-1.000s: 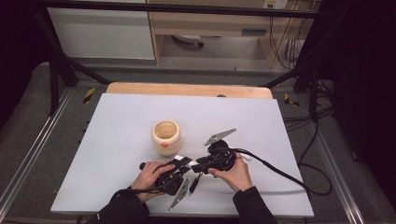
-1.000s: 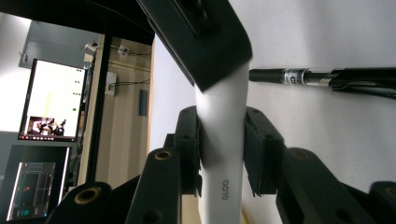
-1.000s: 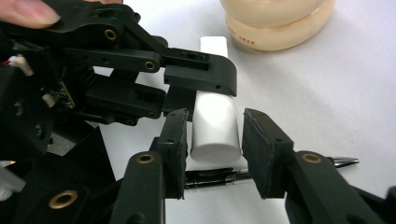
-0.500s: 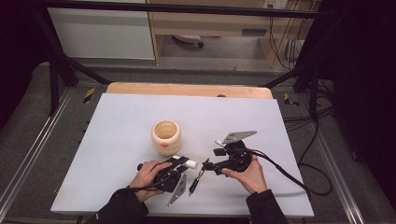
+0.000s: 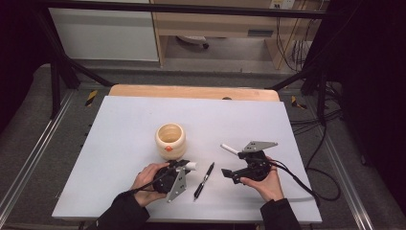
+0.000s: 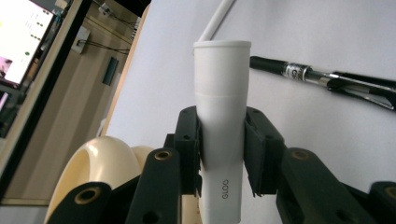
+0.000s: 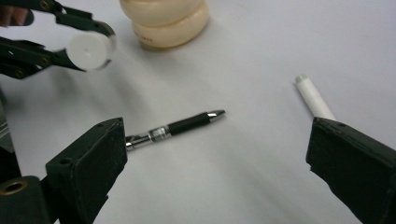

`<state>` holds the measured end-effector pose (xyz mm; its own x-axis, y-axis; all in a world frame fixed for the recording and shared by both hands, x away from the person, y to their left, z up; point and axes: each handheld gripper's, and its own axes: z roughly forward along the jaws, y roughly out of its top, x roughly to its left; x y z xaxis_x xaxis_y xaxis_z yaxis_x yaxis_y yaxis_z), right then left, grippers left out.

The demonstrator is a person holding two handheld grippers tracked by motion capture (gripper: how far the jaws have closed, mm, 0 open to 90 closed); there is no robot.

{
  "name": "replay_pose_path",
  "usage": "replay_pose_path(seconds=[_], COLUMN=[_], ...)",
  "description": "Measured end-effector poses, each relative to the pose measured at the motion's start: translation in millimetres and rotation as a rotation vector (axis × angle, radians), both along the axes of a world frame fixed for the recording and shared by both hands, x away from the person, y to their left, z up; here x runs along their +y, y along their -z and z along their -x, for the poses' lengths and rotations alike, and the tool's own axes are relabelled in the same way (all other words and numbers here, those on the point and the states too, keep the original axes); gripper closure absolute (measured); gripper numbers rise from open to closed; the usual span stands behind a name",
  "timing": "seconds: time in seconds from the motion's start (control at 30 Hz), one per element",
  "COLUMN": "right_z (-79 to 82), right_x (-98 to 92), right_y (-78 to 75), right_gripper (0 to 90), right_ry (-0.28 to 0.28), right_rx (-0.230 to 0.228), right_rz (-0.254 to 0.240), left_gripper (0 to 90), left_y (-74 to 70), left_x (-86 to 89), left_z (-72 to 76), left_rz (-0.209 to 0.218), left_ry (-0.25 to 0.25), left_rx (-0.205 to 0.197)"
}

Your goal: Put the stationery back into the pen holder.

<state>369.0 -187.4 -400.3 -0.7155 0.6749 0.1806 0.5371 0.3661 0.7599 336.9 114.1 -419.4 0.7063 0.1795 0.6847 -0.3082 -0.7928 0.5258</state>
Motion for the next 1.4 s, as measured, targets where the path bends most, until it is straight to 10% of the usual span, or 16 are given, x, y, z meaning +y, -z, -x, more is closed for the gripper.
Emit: replay_pose_path(seconds=[0.73, 1.4], right_z=[12.0, 15.3], right_x=[-49.9, -66.6], right_y=[26.6, 34.9], right_gripper=[0.8, 0.6], right_ry=[0.080, 0.099], right_rx=[-0.015, -0.004], right_rz=[0.001, 0.016], left_gripper=[68.5, 68.5], left_y=[-26.6, -55.3], left_x=[27.5, 49.8], left_z=[-11.9, -33.3], left_rz=[0.379, 0.570], left_ry=[-0.192, -0.309], left_rx=[0.299, 0.374])
